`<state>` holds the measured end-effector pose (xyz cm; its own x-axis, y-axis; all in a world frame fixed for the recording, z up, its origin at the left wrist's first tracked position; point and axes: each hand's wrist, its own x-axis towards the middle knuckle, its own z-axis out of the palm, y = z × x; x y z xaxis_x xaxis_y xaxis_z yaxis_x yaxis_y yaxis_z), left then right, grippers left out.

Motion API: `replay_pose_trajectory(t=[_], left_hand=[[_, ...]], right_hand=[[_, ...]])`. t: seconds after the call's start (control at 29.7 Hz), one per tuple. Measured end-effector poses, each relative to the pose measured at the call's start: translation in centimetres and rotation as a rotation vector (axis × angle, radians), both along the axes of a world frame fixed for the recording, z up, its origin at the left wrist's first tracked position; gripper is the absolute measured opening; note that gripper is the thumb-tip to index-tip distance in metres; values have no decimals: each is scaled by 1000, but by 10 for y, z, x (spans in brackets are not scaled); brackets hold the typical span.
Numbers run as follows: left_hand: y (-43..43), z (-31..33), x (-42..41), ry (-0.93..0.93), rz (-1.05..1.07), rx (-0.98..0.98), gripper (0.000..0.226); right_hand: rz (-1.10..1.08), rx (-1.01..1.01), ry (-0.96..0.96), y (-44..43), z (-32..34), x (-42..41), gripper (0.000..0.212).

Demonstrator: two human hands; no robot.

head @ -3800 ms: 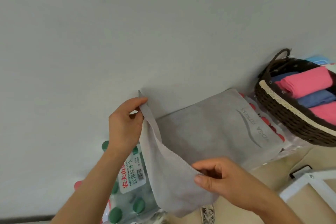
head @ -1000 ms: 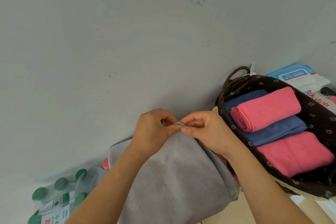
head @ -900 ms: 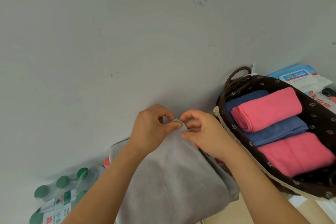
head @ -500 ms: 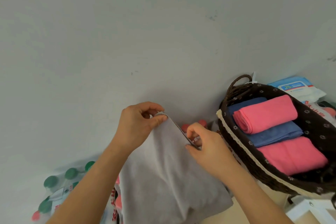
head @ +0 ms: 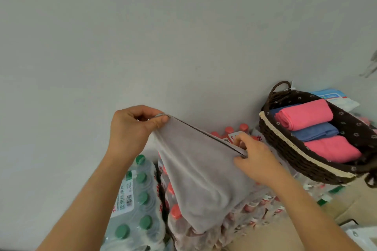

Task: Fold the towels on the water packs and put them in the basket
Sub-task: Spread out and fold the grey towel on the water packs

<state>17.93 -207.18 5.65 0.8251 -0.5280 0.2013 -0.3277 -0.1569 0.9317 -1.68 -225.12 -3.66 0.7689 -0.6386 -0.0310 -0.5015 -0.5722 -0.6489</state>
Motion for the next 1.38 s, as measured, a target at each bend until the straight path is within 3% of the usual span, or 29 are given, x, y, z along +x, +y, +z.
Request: replay_pose_trajectory(t=[0.2,0.4,0.57,0.64,0.74,0.81,0.91,1.01,1.11,1.21,1.38], left_hand=[[74,14,-8,25,39,-130,14],[119,33,-6,130,-70,-284,28],[112,34,-1,285,-85,-318,24],[99,11,9,314,-68,-231,24],[70,-53,21,290,-30,75,20],[50,-104,26,293,23,235,21],[28,-159,34,271,165,400,19],[15,-180,43,227,251,482,18],[10,-186,46,210,277,519,18],[6,-187,46,214,299,517,18],[3,-185,45,212,313,500,19]], right_hand=[[62,147,-147,17,65,-20,17],[154,271,-348,31,138,-44,3],[213,316,-374,8,169,-47,20],[184,320,-253,-16,151,-33,21],[106,231,-13,-51,87,2,8],[39,103,106,-67,31,25,19],[-61,57,157,-82,-37,51,7],[-60,164,78,-93,-63,59,28],[95,202,41,-102,-67,60,47],[238,163,70,-112,-75,58,45],[274,129,146,-122,-84,64,37]])
